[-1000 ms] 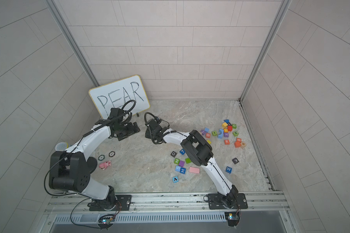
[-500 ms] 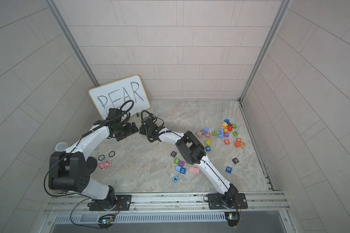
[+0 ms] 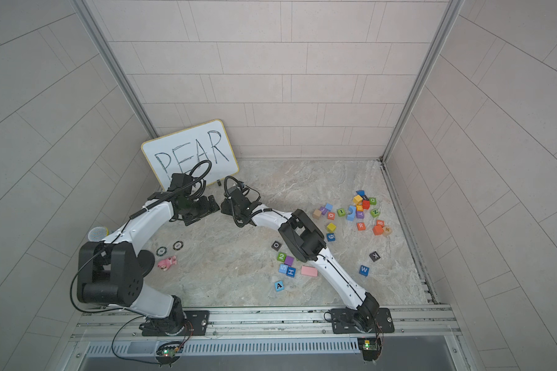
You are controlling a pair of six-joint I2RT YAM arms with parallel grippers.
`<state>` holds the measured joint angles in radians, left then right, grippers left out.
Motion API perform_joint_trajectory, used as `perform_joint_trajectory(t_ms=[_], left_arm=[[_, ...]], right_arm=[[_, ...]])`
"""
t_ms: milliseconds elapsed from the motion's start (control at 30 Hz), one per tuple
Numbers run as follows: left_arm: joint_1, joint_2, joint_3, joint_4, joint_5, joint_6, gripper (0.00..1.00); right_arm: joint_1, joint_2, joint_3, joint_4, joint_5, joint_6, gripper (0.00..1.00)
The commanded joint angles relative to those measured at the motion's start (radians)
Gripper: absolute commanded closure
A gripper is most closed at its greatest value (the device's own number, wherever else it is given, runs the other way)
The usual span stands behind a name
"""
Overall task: Spell the uppercase word “pear” with letter blocks
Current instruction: Place the letter block at the center of the board.
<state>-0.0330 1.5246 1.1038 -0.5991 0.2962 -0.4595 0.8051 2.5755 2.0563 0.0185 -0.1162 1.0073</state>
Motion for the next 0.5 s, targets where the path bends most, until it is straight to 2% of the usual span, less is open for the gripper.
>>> perform_joint_trajectory(t_ms=[0, 467], left_arm=[[0.008, -0.02, -0.012, -0.002, 0.007, 0.007, 0.06], [0.01, -0.023, -0.022, 0.007, 0.014, 0.007, 0.06]], right_arm=[[0.004, 0.044, 0.014, -0.028, 0.003, 0.022, 0.57], [0.005, 0.029, 0.0, -0.023, -0.013, 0.028, 0.56]])
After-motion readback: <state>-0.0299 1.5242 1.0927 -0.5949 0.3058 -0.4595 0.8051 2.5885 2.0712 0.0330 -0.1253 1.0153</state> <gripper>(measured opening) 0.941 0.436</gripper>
